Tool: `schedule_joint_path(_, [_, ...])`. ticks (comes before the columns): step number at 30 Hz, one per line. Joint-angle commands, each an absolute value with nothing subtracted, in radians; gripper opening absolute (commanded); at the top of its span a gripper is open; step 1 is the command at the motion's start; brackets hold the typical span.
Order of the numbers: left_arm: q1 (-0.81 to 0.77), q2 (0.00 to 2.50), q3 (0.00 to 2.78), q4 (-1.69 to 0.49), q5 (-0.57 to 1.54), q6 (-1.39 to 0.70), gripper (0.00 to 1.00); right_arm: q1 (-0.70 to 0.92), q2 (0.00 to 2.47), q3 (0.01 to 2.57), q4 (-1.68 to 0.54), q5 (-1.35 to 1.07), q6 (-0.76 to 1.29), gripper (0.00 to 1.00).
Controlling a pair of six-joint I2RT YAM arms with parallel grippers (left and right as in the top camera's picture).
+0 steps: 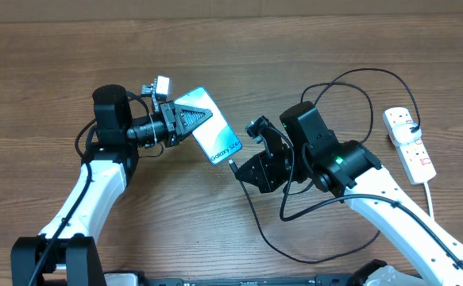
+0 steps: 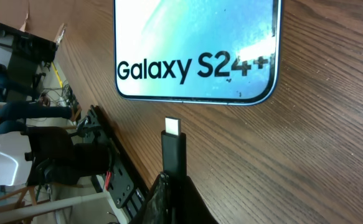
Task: Plug charger to phone and switch on socket
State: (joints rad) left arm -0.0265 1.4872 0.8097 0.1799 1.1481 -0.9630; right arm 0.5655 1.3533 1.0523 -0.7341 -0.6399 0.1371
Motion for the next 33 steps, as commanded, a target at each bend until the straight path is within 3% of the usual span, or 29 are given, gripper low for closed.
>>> schedule_joint_path(1, [-0.034, 1.486, 0.820, 0.187, 1.195, -0.965, 0.04, 0.567, 1.358, 1.067, -0.730, -0.652, 0.131, 0.04])
schedule_joint_path(33, [-0.035, 1.486, 0.820, 0.187, 1.254, -0.890, 0.04, 0.567, 1.358, 1.067, -0.704, -0.652, 0.131, 0.04])
